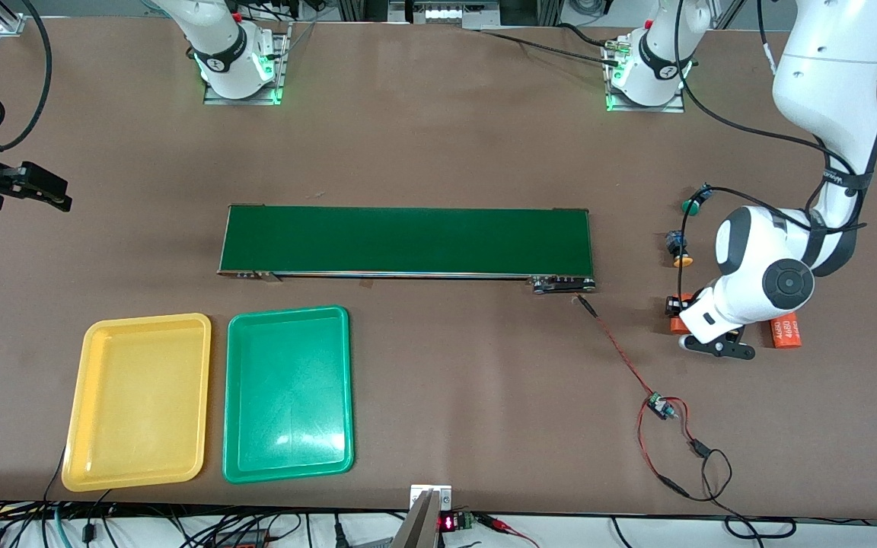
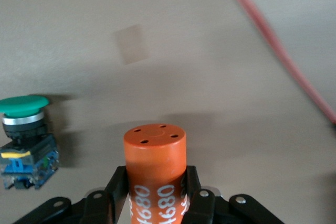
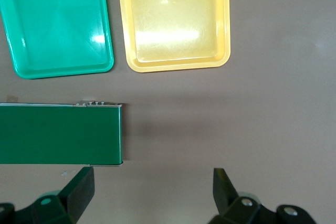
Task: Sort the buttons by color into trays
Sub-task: 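Carry the battery with the left gripper onto the conveyor and release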
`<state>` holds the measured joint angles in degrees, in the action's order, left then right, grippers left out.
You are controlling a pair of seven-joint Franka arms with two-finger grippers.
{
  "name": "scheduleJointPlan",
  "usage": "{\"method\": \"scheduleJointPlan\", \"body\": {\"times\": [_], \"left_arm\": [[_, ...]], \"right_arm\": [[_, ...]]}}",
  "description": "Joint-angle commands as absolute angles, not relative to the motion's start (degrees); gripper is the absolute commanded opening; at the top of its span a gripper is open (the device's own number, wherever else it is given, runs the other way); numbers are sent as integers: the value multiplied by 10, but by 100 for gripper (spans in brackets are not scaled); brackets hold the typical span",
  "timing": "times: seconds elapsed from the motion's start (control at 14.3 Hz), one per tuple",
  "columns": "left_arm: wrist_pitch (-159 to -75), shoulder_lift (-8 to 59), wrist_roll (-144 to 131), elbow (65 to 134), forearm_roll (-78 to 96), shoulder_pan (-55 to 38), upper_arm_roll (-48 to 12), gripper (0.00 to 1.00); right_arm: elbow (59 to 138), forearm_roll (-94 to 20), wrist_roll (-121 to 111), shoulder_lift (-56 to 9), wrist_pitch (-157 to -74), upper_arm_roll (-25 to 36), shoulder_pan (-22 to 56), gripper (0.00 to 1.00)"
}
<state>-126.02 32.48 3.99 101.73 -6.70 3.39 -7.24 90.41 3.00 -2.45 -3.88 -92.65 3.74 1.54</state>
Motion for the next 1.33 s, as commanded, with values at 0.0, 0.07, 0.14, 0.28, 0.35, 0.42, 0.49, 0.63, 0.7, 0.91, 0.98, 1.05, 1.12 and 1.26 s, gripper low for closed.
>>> {"method": "scheduleJointPlan", "body": {"times": [0.0,0.07,0.14,0.28,0.35,0.42,0.49,0.63,0.7,0.91,0.98,1.05,1.12,1.26], "left_arm": [[-1138,298,77,966,-77,30,-137,22],[-1123,298,96,955,-77,30,-155,21],[-1118,297,126,950,-76,32,-185,19],[-1114,292,158,955,-76,35,-224,18],[-1114,292,188,957,-76,33,-245,18],[-1113,292,215,961,-76,32,-269,17],[-1114,292,241,970,-78,32,-280,17],[-1115,291,316,988,-78,33,-303,16],[-1119,288,341,1000,-78,32,-310,15],[-1148,289,402,1035,-111,28,-317,14],[-1170,289,415,1055,-114,28,-317,14],[-1186,289,421,1065,-117,26,-324,14],[-1192,290,424,1067,-122,26,-331,14],[-1193,293,427,1068,-154,25,-334,15]], "right_arm": [[912,20,-27,-28,-922,35,11,100],[912,20,-27,-28,-923,35,11,100],[911,20,-27,-28,-923,35,11,100],[911,20,-26,-28,-923,35,11,100],[912,20,-27,-28,-923,35,11,100],[911,20,-27,-28,-923,35,11,100],[912,20,-27,-28,-923,35,11,100],[911,20,-26,-28,-923,35,11,100],[912,20,-26,-28,-923,35,11,100],[912,20,-26,-29,-923,36,11,100],[912,20,-26,-29,-923,36,11,100],[912,20,-26,-29,-923,36,11,100],[912,20,-26,-29,-923,36,10,100],[912,20,-26,-29,-923,36,10,100]]}}
